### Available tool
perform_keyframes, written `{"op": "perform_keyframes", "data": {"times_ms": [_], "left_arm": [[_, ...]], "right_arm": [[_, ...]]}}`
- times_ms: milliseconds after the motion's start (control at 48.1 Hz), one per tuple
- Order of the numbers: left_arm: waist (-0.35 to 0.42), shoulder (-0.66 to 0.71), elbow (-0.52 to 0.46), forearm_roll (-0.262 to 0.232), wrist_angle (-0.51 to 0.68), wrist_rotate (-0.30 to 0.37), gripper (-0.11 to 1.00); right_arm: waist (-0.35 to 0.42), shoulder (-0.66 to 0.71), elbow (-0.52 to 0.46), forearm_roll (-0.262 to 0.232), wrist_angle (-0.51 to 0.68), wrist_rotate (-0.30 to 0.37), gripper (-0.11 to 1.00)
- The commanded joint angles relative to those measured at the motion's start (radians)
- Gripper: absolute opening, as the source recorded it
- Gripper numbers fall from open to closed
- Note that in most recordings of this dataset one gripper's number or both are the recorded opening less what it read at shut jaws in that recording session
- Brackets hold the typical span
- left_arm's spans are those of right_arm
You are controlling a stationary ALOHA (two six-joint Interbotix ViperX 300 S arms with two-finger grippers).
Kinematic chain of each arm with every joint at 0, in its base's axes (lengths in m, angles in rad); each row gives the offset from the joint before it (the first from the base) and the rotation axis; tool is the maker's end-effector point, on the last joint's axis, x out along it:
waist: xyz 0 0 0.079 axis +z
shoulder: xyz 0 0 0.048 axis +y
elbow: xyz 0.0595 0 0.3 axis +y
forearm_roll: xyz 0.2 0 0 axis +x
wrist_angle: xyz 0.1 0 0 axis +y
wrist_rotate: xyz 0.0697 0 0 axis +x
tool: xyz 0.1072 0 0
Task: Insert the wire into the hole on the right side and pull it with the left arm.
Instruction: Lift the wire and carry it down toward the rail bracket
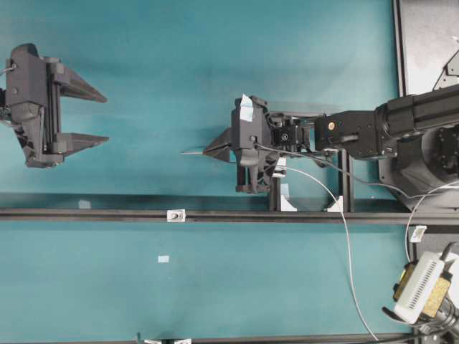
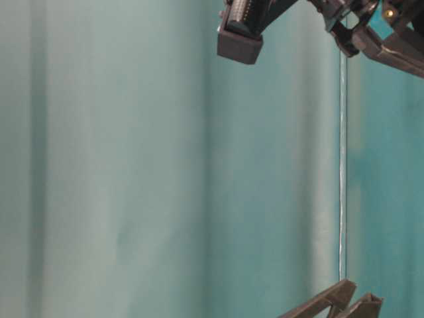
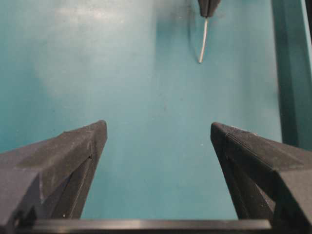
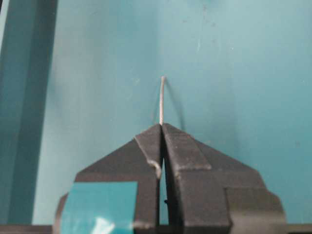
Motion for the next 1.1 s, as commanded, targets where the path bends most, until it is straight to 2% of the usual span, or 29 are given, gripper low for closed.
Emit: {"op": "perform_keyframes", "data": {"times_ms": [0,416,603,1081], "left_arm": [[0.003,-0.009,-0.017,-0.002,-0.008,0.002,0.73],[0.003,-0.009,-0.018,-0.002,-0.008,0.000,0.73],[0.003,-0.009,-0.018,-0.002,-0.008,0.000,0.73],[0.003,-0.009,-0.023,-0.002,-0.008,-0.002,0.73]], "right_arm": [[-0.003,-0.011,-0.018,0.000,-0.009,0.002,0.01],[-0.003,-0.029,-0.018,-0.002,-0.005,0.002,0.01],[-0.003,-0.103,-0.012,0.000,0.012,0.002,0.01],[-0.011,-0.264,-0.018,-0.003,0.144,-0.002,0.01]]}}
